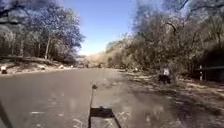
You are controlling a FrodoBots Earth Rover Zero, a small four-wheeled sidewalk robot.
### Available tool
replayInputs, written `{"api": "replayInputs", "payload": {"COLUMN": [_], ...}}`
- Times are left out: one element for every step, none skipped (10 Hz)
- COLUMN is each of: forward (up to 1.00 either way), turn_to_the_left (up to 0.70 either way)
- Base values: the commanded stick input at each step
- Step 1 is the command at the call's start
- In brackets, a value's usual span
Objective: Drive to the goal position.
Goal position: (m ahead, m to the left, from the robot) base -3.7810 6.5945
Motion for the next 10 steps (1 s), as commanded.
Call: {"api": "replayInputs", "payload": {"forward": [1.00,1.00,1.00,1.00,1.00,1.00,1.00,1.00,0.90,0.50], "turn_to_the_left": [0.00,0.00,0.00,0.00,0.00,0.00,0.00,0.00,0.29,0.36]}}
